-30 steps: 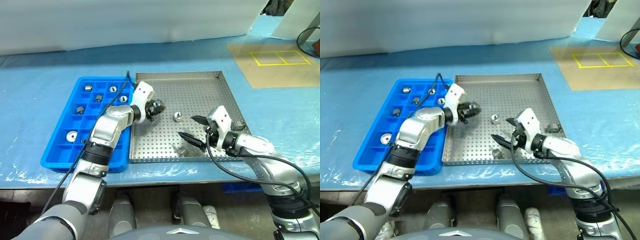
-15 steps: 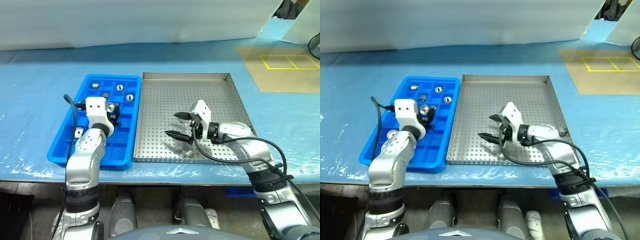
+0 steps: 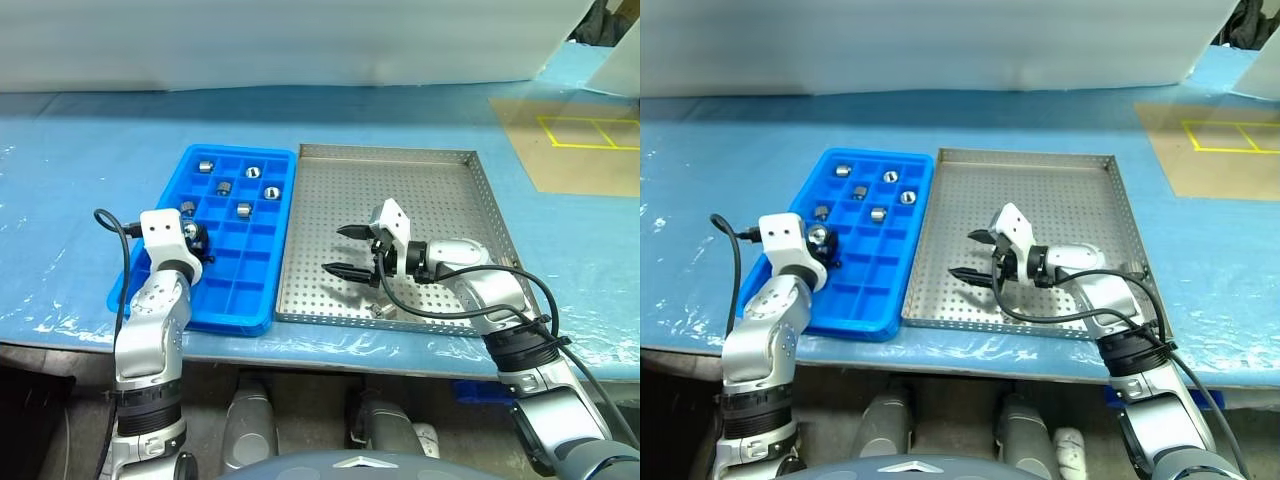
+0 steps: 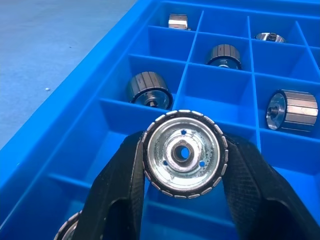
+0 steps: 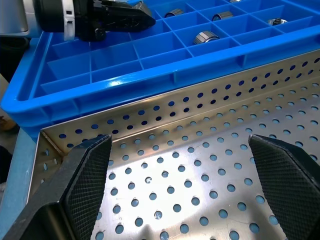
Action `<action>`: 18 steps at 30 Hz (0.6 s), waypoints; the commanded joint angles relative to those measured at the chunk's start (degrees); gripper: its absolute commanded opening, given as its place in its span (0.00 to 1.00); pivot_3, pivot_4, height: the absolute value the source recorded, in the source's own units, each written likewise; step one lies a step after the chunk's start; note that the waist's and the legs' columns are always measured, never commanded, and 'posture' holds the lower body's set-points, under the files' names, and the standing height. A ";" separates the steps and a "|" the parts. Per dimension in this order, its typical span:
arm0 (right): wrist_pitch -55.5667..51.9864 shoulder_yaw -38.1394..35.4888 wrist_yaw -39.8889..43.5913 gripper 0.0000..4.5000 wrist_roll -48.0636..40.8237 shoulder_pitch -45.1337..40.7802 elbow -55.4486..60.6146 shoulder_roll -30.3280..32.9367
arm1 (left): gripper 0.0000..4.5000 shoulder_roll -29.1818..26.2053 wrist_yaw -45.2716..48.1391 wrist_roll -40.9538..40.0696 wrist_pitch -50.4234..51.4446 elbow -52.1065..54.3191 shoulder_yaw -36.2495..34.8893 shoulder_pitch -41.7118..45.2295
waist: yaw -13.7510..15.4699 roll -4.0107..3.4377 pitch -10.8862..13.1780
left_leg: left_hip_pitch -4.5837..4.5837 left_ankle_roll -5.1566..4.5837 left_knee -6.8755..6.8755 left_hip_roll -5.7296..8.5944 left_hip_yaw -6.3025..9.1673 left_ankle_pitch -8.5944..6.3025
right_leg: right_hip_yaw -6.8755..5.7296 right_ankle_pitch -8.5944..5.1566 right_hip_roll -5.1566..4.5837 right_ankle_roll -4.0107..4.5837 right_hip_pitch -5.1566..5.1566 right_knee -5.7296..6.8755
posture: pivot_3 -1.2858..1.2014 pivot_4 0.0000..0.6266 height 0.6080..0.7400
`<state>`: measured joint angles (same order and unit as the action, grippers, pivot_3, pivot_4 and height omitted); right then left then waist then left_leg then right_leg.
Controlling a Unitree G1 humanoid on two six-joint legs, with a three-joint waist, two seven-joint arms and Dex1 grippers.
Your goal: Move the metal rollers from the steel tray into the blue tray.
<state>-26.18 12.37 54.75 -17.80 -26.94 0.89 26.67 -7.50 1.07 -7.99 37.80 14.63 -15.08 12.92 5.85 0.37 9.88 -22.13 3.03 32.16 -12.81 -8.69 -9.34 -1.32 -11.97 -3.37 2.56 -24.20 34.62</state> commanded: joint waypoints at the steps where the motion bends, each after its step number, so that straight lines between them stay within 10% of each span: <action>1: 0.38 -1.17 -0.41 1.00 -0.25 0.18 2.82 0.27 | 0.40 -0.91 1.93 -0.82 -2.04 -1.71 1.38 1.69 | -0.09 0.00 0.00 | 0.00 0.00 0.00 0.01 0.00 0.00 | 0.01 0.00 0.00 0.00 0.00 0.00 | 0.55 0.24 1.00; 10: -1.10 -2.68 -2.52 1.00 -1.03 2.74 6.09 1.04 | 0.97 -1.63 4.85 -1.77 -1.61 -2.06 5.09 4.09 | -0.31 0.00 0.00 | 0.01 0.01 -0.01 0.00 -0.01 0.01 | 0.02 0.00 0.00 0.00 -0.01 0.01 | 0.53 0.24 1.00; 18: -3.47 -5.80 -4.28 1.00 -2.91 5.52 10.24 1.88 | 0.99 -0.79 9.60 -3.94 -3.84 -3.11 9.64 11.27 | -0.59 0.00 0.00 | 0.03 0.03 -0.01 0.01 -0.03 0.01 | 0.06 0.00 0.01 0.00 0.00 0.02 | 0.49 0.24 1.00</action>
<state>-29.38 8.71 50.92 -19.33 -21.81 8.11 27.81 -8.27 9.72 -11.13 35.58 10.48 -6.06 22.46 5.26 0.37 9.88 -22.10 3.06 32.15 -12.81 -8.72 -9.33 -1.26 -11.97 -3.36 2.56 -24.20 34.64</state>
